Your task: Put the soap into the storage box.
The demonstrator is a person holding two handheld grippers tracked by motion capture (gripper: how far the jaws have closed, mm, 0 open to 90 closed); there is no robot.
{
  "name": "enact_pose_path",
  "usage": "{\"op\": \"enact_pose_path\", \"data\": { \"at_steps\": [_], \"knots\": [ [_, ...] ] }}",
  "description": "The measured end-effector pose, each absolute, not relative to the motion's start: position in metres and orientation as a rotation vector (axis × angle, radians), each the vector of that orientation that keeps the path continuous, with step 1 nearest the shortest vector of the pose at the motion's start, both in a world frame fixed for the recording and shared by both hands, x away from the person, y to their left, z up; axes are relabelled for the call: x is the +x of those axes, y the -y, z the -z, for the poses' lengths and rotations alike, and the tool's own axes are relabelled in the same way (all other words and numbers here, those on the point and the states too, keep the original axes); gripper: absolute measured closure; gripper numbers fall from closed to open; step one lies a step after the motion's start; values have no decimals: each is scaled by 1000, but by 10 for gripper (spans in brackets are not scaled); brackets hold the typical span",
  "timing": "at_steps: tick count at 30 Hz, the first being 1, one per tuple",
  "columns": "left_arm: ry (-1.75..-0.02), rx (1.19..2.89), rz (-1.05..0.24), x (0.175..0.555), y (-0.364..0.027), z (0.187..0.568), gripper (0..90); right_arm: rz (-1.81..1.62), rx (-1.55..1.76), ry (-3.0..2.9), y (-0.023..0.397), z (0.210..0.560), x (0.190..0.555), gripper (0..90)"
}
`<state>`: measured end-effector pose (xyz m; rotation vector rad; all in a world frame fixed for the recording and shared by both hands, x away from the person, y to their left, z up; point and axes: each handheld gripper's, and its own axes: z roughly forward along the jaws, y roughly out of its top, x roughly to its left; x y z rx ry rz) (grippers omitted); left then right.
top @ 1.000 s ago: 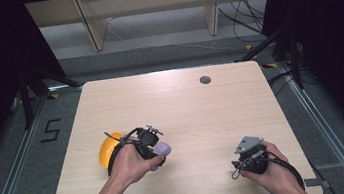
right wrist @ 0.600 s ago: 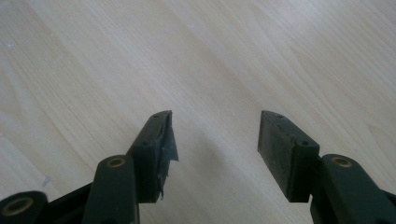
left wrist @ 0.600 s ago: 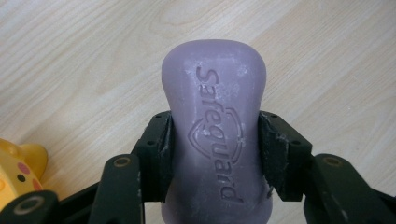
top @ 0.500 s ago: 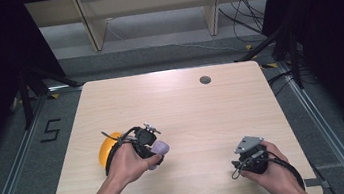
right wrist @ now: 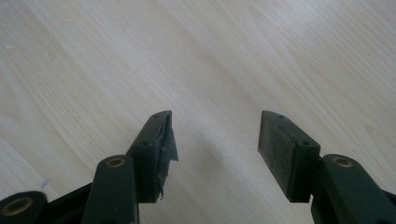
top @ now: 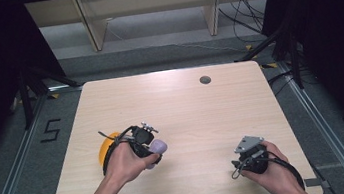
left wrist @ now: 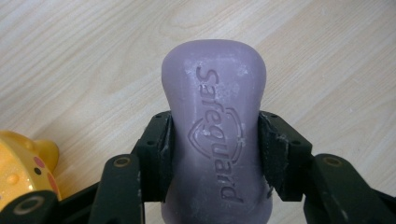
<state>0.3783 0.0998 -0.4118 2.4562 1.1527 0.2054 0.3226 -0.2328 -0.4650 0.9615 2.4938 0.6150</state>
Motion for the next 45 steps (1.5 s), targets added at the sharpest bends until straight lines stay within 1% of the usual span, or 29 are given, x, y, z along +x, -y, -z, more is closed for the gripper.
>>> {"op": "enact_pose_path", "data": {
  "at_steps": [45],
  "knots": [
    [-1192,2414,-214,382,-114,402,484,-620,961,-2488,233,465,323,451]
  ]
}}
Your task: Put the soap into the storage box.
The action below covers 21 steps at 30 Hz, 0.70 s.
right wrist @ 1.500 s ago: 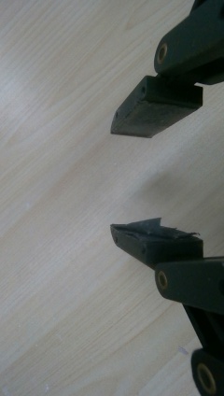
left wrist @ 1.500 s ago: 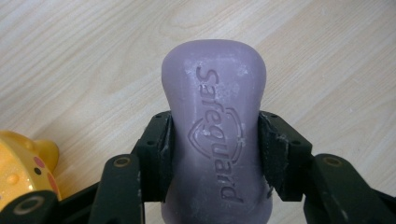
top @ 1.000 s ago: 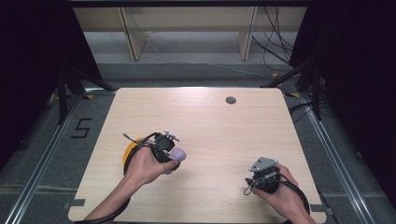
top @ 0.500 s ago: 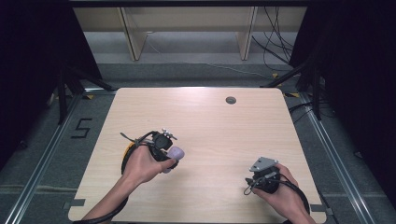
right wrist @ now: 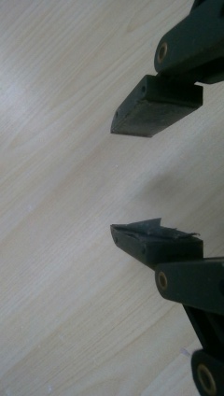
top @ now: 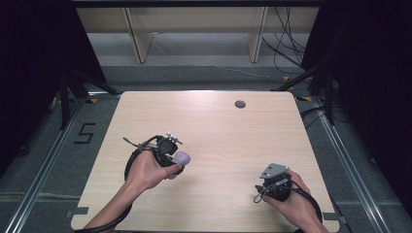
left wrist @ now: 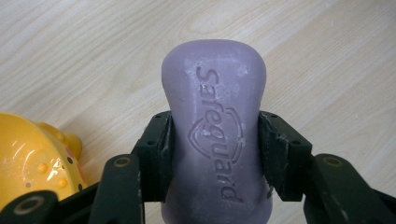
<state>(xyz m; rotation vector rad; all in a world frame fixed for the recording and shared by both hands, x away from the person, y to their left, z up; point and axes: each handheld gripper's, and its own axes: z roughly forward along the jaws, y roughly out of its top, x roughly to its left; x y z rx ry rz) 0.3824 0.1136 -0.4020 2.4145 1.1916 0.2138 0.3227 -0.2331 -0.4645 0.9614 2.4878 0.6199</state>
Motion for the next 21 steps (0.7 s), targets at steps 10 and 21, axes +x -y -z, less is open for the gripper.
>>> {"op": "enact_pose_path", "data": {
  "at_steps": [10,21],
  "knots": [
    [-1206,2400,-224,384,-120,400,484,-621,963,-2486,233,465,323,451],
    [-1227,2378,-229,385,-132,395,484,-621,964,-2491,233,464,323,450]
  ]
}}
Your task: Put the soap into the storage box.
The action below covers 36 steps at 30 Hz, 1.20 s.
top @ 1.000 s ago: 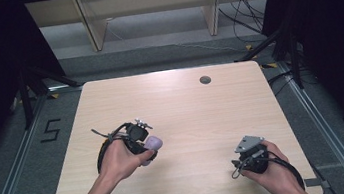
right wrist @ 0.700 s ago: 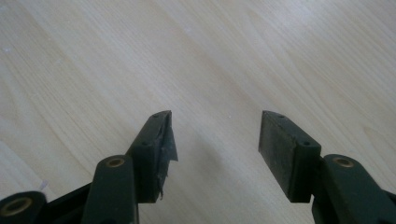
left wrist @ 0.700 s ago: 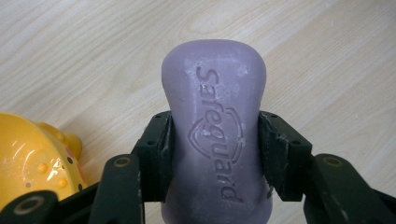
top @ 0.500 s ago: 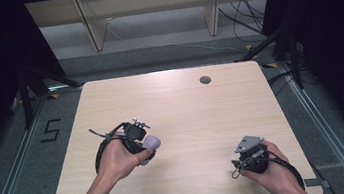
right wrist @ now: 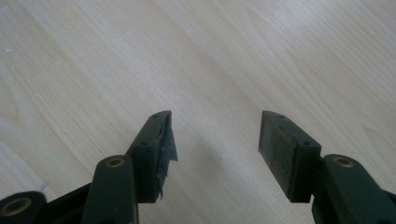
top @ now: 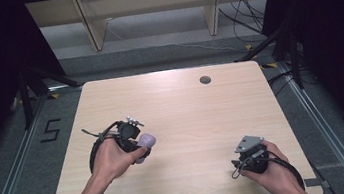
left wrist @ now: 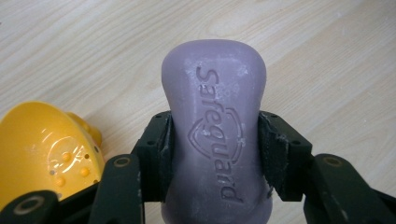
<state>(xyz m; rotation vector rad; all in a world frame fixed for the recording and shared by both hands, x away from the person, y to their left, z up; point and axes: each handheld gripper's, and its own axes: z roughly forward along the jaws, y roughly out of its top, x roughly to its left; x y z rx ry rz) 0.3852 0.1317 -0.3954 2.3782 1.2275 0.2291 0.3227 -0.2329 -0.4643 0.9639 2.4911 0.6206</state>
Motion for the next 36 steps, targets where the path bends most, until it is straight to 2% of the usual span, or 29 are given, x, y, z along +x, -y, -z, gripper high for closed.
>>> {"op": "enact_pose_path", "data": {
  "at_steps": [36],
  "knots": [
    [-1396,2317,-299,395,-176,400,484,-629,956,-2477,232,463,322,450]
  ]
}}
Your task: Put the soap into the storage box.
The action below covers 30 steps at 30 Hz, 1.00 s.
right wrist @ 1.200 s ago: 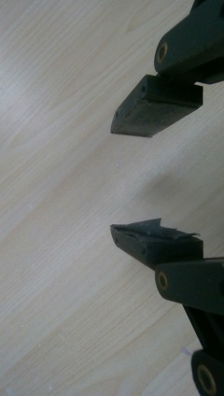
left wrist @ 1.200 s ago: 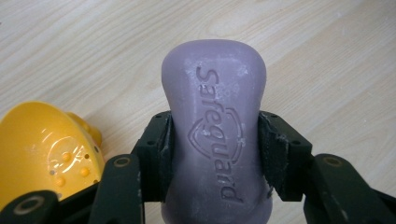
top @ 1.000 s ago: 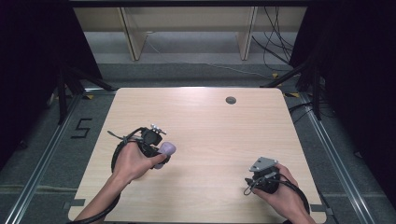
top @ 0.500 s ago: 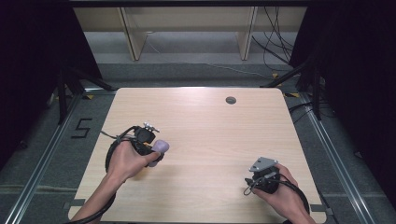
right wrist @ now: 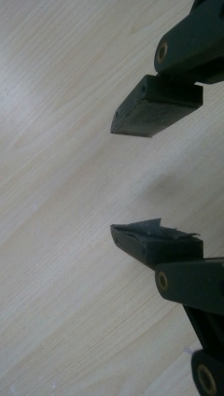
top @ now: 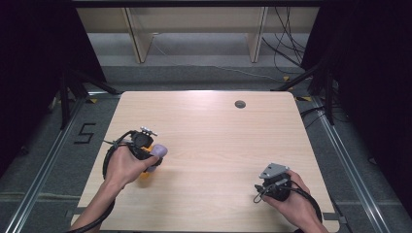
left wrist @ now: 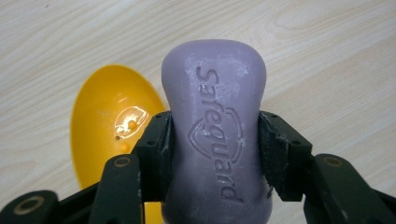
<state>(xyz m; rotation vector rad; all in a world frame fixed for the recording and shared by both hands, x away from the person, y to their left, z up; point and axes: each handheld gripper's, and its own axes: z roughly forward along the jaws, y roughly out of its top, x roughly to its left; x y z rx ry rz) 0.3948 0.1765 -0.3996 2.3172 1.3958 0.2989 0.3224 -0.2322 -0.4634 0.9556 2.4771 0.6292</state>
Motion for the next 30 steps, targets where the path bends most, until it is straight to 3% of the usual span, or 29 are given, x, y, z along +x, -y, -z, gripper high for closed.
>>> {"op": "enact_pose_path", "data": {
  "at_steps": [30],
  "knots": [
    [-1625,2216,-385,410,-207,428,483,-631,959,-2475,232,464,323,450]
  ]
}}
